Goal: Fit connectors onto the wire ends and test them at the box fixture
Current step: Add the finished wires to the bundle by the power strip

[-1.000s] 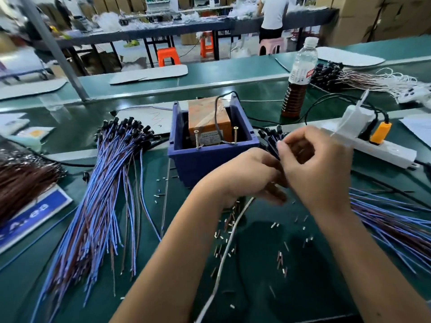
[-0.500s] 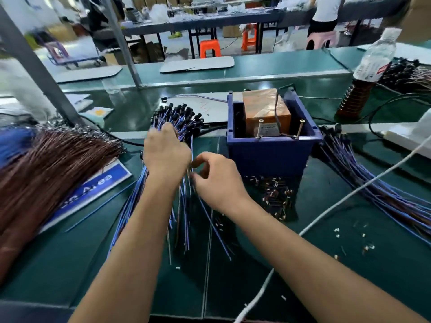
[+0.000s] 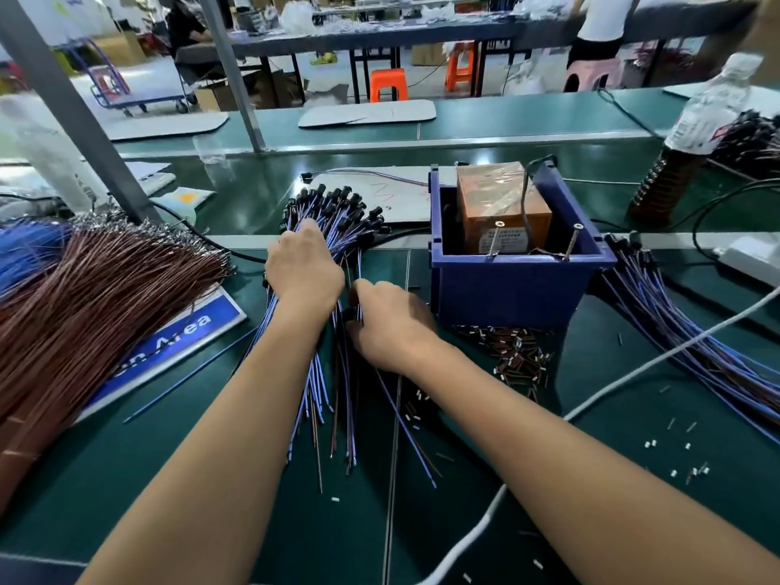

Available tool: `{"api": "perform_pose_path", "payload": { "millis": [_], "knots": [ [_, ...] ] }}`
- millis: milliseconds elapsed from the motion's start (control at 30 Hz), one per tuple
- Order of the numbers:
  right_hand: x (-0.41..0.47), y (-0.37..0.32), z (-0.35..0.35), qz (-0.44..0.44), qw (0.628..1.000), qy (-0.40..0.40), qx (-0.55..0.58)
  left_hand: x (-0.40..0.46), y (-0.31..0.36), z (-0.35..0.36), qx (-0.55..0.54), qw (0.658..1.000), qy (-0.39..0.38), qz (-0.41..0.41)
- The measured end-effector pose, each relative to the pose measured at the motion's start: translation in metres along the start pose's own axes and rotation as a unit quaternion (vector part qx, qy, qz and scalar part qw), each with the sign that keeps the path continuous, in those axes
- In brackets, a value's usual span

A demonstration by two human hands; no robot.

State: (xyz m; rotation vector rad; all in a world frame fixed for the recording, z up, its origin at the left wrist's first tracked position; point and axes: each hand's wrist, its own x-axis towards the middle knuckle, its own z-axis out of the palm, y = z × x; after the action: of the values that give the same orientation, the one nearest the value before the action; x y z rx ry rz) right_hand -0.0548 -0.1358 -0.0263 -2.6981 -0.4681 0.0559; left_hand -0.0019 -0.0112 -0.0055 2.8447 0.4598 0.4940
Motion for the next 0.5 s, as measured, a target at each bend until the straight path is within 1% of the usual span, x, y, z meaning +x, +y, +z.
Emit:
{"api": "perform_pose_path", "payload": {
  "millis": [133,200,300,367,400,467,500],
  "knots": [
    [-0.002,0.001,0.0,0.001,1.0,0.009,0.011,0.003,0.003,-0.004,0.007,1.0,0.023,0.008],
    [-0.003,0.001,0.0,0.007,1.0,0.012,0.019,0.004,0.003,-0.005,-0.01,0.999,0.033,0.009],
    [-0.007,0.004,-0.005,0.019,0.997,0.001,0.077,0.004,0.004,-0.012,-0.044,0.996,0.078,0.009],
    [-0.011,0.005,-0.01,0.019,0.988,0.007,0.156,0.001,0.01,-0.026,-0.094,0.987,0.129,-0.001],
    [-0.014,0.006,-0.012,0.009,0.982,0.026,0.189,0.0,0.013,-0.034,-0.134,0.979,0.155,-0.005],
    [-0.019,0.004,-0.017,-0.032,0.968,0.097,0.229,0.001,0.025,-0.058,-0.232,0.956,0.178,0.0],
    [-0.022,0.001,-0.021,-0.054,0.958,0.138,0.244,0.0,0.033,-0.072,-0.297,0.937,0.184,0.014]
  ]
}}
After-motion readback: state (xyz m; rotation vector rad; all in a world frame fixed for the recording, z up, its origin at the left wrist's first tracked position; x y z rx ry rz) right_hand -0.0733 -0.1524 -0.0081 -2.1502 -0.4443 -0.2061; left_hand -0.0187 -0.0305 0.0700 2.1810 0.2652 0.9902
